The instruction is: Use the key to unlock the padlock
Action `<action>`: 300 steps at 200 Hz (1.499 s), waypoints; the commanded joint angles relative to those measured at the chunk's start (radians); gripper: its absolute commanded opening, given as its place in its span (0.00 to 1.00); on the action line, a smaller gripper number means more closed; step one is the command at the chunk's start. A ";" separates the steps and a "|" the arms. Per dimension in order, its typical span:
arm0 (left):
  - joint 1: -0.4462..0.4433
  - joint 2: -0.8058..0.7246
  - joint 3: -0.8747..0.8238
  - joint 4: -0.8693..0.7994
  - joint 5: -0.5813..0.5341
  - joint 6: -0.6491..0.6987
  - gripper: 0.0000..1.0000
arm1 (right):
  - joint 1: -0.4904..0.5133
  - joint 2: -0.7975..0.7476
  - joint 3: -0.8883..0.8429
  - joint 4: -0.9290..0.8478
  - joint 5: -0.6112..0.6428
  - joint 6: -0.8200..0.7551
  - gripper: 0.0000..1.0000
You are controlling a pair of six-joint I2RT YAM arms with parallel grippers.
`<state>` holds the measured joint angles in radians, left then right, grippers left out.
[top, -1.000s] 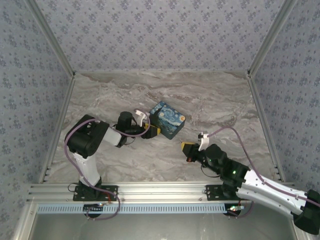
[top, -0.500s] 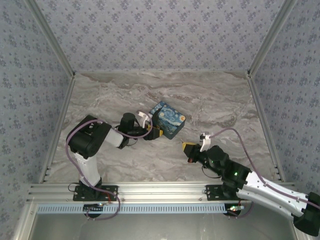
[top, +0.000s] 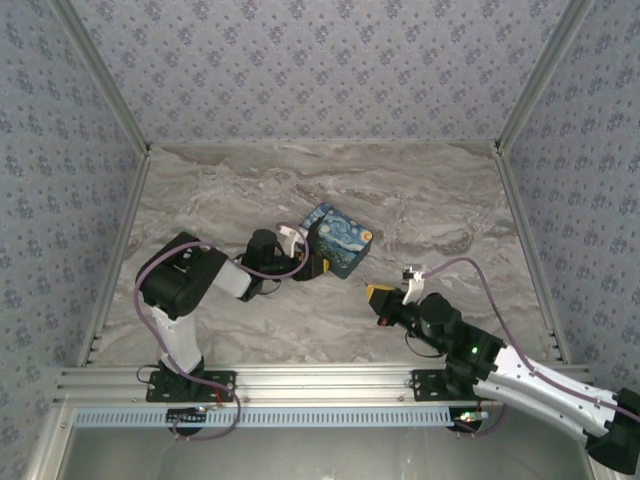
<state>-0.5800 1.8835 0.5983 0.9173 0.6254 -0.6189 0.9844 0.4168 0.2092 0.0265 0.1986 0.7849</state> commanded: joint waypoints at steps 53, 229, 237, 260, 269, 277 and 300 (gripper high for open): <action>-0.041 0.024 -0.004 0.029 -0.103 -0.088 0.47 | 0.014 -0.019 -0.021 0.004 0.033 -0.005 0.00; -0.130 0.064 0.044 -0.074 -0.349 -0.169 0.40 | 0.017 -0.050 -0.027 -0.027 0.050 0.001 0.00; -0.134 0.062 0.048 -0.089 -0.362 -0.172 0.40 | 0.017 -0.052 -0.028 -0.027 0.051 0.000 0.00; -0.146 0.062 0.065 -0.147 -0.397 -0.175 0.38 | 0.017 -0.055 -0.027 -0.031 0.053 -0.001 0.00; -0.151 0.061 0.071 -0.171 -0.413 -0.173 0.36 | 0.017 -0.057 -0.027 -0.033 0.055 0.000 0.00; -0.153 0.063 0.078 -0.190 -0.425 -0.173 0.34 | 0.017 -0.059 -0.027 -0.035 0.056 0.000 0.00; -0.156 0.068 0.089 -0.200 -0.442 -0.181 0.30 | 0.017 -0.064 -0.027 -0.040 0.058 0.001 0.00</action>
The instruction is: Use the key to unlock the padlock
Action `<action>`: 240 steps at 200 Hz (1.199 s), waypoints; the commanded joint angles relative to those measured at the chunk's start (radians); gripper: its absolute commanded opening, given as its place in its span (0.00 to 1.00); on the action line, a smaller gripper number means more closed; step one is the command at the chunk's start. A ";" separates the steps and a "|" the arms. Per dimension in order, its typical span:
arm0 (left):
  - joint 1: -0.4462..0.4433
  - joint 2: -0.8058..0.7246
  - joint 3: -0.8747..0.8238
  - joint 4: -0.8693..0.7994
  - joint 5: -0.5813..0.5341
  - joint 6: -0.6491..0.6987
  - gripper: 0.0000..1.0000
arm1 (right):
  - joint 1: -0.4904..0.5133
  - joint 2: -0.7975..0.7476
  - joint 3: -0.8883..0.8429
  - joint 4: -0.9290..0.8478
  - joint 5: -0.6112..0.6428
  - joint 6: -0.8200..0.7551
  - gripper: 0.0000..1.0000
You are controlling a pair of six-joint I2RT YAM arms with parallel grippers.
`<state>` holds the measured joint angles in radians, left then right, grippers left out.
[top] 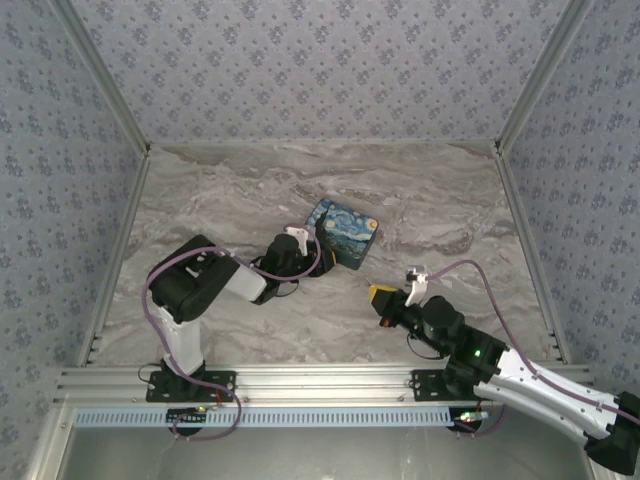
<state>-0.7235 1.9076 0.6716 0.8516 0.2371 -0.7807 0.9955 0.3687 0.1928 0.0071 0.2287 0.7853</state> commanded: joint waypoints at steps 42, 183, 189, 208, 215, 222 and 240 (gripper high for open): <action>-0.013 0.048 0.030 -0.128 -0.048 -0.021 0.29 | 0.006 -0.021 -0.012 -0.037 0.029 0.000 0.00; -0.096 -0.033 0.014 -0.279 -0.286 -0.090 0.48 | 0.008 -0.036 -0.023 -0.036 0.029 -0.004 0.00; -0.099 -0.035 0.014 -0.287 -0.288 -0.094 0.48 | 0.007 -0.040 -0.023 -0.038 0.029 -0.004 0.00; -0.104 -0.046 0.014 -0.311 -0.296 -0.103 0.48 | 0.008 -0.050 -0.028 -0.040 0.028 -0.004 0.00; -0.105 -0.051 0.012 -0.321 -0.301 -0.106 0.49 | 0.009 -0.056 -0.029 -0.042 0.027 -0.003 0.00; -0.109 -0.057 0.009 -0.332 -0.309 -0.110 0.50 | 0.009 -0.059 -0.033 -0.042 0.027 -0.001 0.00; -0.112 -0.071 0.004 -0.354 -0.329 -0.118 0.52 | 0.009 -0.071 -0.039 -0.042 0.027 0.000 0.00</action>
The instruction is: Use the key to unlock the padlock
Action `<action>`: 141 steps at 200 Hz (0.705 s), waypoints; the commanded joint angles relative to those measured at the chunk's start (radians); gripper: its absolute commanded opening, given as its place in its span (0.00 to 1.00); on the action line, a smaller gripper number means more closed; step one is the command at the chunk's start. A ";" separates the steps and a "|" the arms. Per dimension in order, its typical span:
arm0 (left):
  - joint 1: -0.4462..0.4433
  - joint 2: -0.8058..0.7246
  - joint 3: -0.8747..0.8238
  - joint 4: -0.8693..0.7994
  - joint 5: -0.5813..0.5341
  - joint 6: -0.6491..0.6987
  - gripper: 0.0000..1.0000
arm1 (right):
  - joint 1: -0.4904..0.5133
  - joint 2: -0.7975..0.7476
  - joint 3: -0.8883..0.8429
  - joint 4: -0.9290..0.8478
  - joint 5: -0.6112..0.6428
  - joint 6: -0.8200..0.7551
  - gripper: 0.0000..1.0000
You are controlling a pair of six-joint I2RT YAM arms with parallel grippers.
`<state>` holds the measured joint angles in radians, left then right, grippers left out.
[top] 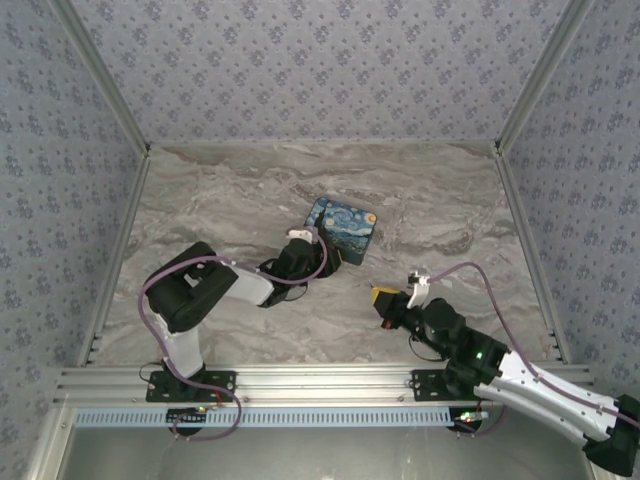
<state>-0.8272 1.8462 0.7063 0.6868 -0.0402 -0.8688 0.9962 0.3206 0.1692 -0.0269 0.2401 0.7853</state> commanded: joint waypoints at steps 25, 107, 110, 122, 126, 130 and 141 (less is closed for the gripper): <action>-0.009 -0.016 -0.026 -0.200 -0.062 -0.023 0.55 | 0.008 -0.032 -0.019 -0.012 0.014 0.001 0.00; -0.007 0.031 -0.003 -0.123 -0.074 0.099 0.60 | 0.009 -0.092 -0.031 -0.052 0.021 -0.004 0.00; -0.007 0.033 -0.002 -0.122 -0.077 0.102 0.60 | 0.009 -0.094 -0.031 -0.054 0.022 -0.004 0.00; -0.004 0.032 0.000 -0.119 -0.088 0.122 0.60 | 0.008 -0.106 -0.031 -0.065 0.026 -0.004 0.00; -0.004 0.032 0.003 -0.119 -0.090 0.128 0.61 | 0.009 -0.110 -0.033 -0.070 0.027 -0.004 0.00; -0.003 0.032 0.004 -0.120 -0.094 0.133 0.61 | 0.009 -0.112 -0.033 -0.072 0.028 -0.004 0.00; 0.000 0.034 0.011 -0.119 -0.101 0.147 0.61 | 0.008 -0.120 -0.033 -0.078 0.029 -0.004 0.00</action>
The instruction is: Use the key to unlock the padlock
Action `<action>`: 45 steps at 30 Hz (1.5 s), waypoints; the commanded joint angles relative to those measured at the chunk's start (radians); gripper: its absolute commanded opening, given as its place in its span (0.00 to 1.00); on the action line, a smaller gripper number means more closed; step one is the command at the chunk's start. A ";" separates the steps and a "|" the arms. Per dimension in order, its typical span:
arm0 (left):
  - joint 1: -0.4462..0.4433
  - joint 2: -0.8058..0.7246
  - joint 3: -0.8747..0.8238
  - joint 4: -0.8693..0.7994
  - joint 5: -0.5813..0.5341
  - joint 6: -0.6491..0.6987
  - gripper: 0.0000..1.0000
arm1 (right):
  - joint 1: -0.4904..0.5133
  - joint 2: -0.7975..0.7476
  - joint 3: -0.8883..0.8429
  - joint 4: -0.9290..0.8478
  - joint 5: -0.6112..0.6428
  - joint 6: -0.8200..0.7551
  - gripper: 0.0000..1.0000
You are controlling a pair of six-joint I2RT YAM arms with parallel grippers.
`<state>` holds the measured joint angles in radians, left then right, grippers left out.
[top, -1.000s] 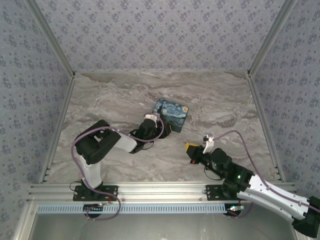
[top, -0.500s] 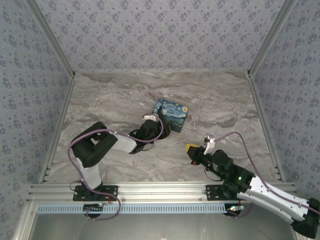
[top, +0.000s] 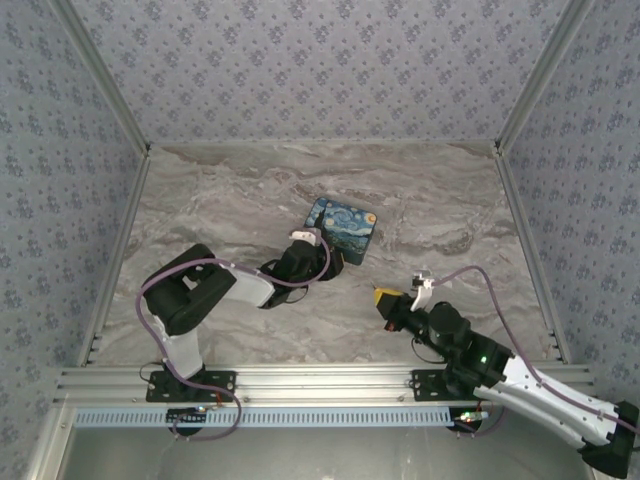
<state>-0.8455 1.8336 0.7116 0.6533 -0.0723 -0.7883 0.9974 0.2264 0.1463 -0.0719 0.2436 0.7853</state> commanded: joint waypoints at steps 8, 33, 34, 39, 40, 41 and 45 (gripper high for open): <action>0.045 0.050 0.021 -0.097 -0.082 0.082 0.63 | 0.007 -0.048 -0.012 -0.053 0.034 -0.004 0.00; 0.012 0.122 0.066 -0.031 0.045 0.013 0.54 | 0.006 -0.062 -0.013 -0.060 0.036 -0.011 0.00; 0.010 0.122 0.067 -0.033 0.044 0.012 0.54 | 0.006 -0.063 -0.013 -0.059 0.036 -0.012 0.00; 0.003 0.116 0.067 -0.046 0.015 0.010 0.54 | 0.006 -0.069 -0.011 -0.067 0.031 -0.014 0.00; 0.003 0.108 0.063 -0.052 0.004 0.012 0.55 | 0.006 -0.072 -0.010 -0.071 0.031 -0.014 0.00; 0.004 0.096 0.057 -0.059 -0.008 0.018 0.57 | 0.006 -0.077 -0.007 -0.076 0.032 -0.014 0.00; 0.005 0.011 0.045 -0.135 -0.067 0.067 0.65 | 0.006 -0.097 0.004 -0.116 0.037 -0.011 0.00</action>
<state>-0.8314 1.8866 0.7708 0.6613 -0.1181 -0.7414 0.9974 0.1520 0.1417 -0.1509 0.2584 0.7849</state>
